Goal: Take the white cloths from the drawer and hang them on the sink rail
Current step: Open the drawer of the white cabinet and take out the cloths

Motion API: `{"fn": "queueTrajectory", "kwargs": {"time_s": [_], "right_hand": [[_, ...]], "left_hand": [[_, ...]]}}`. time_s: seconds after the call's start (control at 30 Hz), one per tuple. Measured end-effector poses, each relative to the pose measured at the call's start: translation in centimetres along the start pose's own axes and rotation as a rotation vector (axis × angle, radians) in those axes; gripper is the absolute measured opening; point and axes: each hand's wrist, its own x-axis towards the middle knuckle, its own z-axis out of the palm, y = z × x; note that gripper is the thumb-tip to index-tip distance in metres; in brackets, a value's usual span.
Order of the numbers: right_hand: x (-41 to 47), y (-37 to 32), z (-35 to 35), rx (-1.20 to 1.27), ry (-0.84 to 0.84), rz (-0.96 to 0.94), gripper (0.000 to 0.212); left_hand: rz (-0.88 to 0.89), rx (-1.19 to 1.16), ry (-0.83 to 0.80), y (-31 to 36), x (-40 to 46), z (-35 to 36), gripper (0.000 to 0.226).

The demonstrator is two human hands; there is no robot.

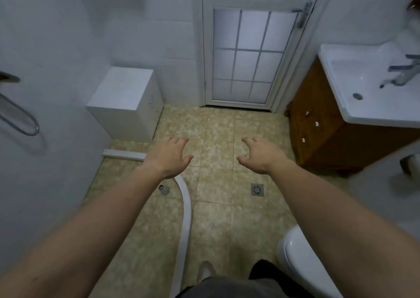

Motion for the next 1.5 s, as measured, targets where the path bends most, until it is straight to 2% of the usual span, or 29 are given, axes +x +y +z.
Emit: {"fn": "queueTrajectory", "kwargs": {"time_s": [0.4,0.53,0.77,0.93,1.23,1.5], "right_hand": [[8.3,3.2,-1.3,-0.010,-0.071,0.002,0.075],[14.4,6.1,-1.3,-0.007,-0.130,-0.037,0.078],[26.9,11.4,-3.6,-0.018,-0.223,-0.173,0.077],[36.1,13.4,-6.7,-0.028,-0.230,-0.228,0.077],[49.0,8.1,-9.3,-0.086,-0.264,-0.369,0.074],[63.0,-1.6,-12.6,-0.191,-0.244,-0.464,0.077]], "left_hand": [[-0.005,0.016,-0.097,-0.7,8.0,1.1,0.064],[-0.027,0.066,-0.113,-0.6,13.1,0.9,0.064],[-0.177,0.067,-0.192,0.8,23.2,0.4,0.066],[-0.262,0.044,-0.163,0.6,28.9,-1.6,0.063],[-0.421,0.014,-0.219,-6.5,37.1,-3.1,0.064],[-0.492,-0.064,-0.205,-18.4,45.6,-2.8,0.063]]}}
